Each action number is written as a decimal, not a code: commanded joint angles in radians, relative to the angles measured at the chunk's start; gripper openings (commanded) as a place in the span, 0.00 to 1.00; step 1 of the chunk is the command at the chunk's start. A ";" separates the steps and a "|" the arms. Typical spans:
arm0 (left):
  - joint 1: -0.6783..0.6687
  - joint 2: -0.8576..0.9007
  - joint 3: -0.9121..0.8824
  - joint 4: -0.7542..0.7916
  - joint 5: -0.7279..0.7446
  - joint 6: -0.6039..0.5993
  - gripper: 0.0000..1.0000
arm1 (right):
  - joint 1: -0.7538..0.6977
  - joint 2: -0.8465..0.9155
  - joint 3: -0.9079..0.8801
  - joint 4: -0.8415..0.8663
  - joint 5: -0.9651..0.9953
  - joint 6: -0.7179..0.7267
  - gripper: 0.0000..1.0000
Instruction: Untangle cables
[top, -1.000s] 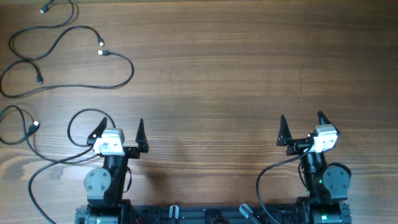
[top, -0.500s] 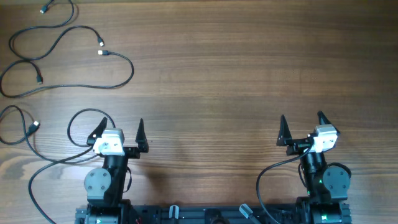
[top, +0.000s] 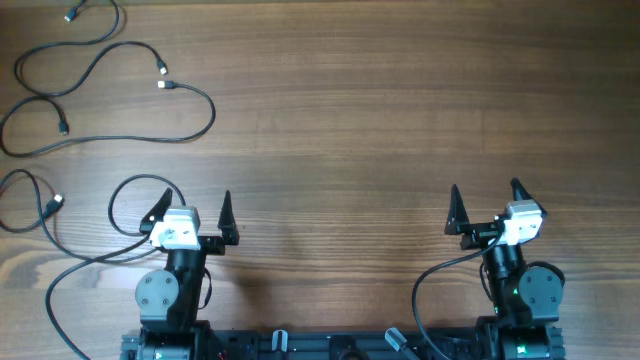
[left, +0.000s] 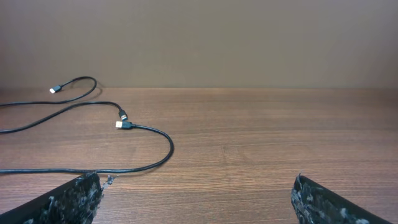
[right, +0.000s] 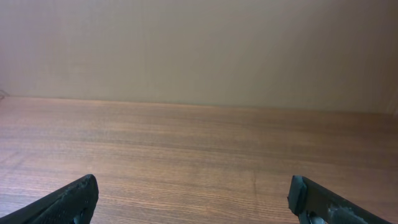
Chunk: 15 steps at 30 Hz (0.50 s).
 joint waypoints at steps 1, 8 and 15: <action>0.002 -0.011 -0.005 -0.004 -0.010 0.001 1.00 | 0.003 -0.005 -0.001 0.001 0.006 -0.016 1.00; 0.002 -0.011 -0.005 -0.005 -0.010 0.001 1.00 | 0.003 -0.012 -0.001 0.001 0.006 -0.016 1.00; 0.002 -0.011 -0.005 -0.005 -0.010 0.001 1.00 | 0.003 -0.012 -0.001 0.002 0.010 -0.016 1.00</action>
